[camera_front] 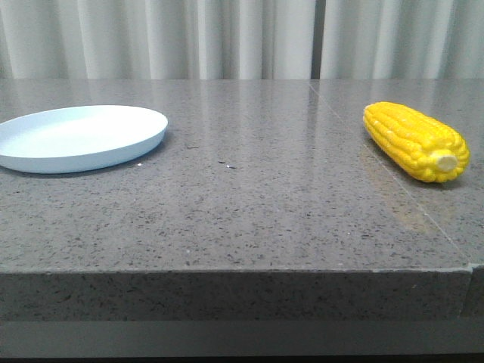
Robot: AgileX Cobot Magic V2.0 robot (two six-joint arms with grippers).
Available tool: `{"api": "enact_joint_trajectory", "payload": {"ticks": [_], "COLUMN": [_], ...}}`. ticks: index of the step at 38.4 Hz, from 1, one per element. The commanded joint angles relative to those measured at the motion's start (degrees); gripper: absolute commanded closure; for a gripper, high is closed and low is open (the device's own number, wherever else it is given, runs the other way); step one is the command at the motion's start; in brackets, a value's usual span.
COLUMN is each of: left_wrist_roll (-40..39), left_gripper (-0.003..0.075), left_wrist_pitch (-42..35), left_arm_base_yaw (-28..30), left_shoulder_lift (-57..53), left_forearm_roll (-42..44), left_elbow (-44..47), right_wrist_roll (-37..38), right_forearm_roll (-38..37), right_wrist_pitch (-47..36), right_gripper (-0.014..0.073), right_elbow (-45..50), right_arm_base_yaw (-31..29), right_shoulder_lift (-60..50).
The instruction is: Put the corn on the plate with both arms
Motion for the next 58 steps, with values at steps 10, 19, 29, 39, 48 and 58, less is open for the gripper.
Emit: {"api": "enact_joint_trajectory", "payload": {"ticks": [10, 19, 29, 39, 48, 58], "left_wrist_roll": [0.0, 0.0, 0.0, 0.0, 0.0, 0.0], "left_gripper": [0.0051, 0.0070, 0.0103, 0.0103, 0.0103, 0.0103], "left_wrist_pitch": [-5.6, -5.6, -7.1, 4.0, 21.6, 35.8], "left_arm_base_yaw": [0.0, 0.0, -0.5, -6.8, -9.1, -9.1], "left_shoulder_lift": [0.8, 0.8, 7.4, 27.0, 43.7, 60.2], "left_forearm_roll": [0.0, 0.0, -0.4, -0.4, -0.6, -1.9], "left_elbow": [-2.1, -2.1, -3.6, -16.5, -30.9, -44.1], "right_wrist_roll": [-0.6, -0.6, -0.6, -0.6, -0.6, -0.6], "right_forearm_roll": [0.5, 0.5, 0.5, 0.5, 0.5, 0.5], "right_wrist_pitch": [-4.3, -4.3, -4.3, -4.3, -4.3, -4.3], "right_gripper": [-0.0059, -0.0071, -0.0071, -0.0071, -0.0071, -0.0071], "right_elbow": [-2.2, -2.2, -2.2, -2.2, -2.2, -2.2], "right_arm_base_yaw": [-0.1, -0.1, -0.1, -0.1, -0.1, -0.1], "right_shoulder_lift": [0.8, 0.8, 0.8, 0.8, 0.8, 0.8]}}
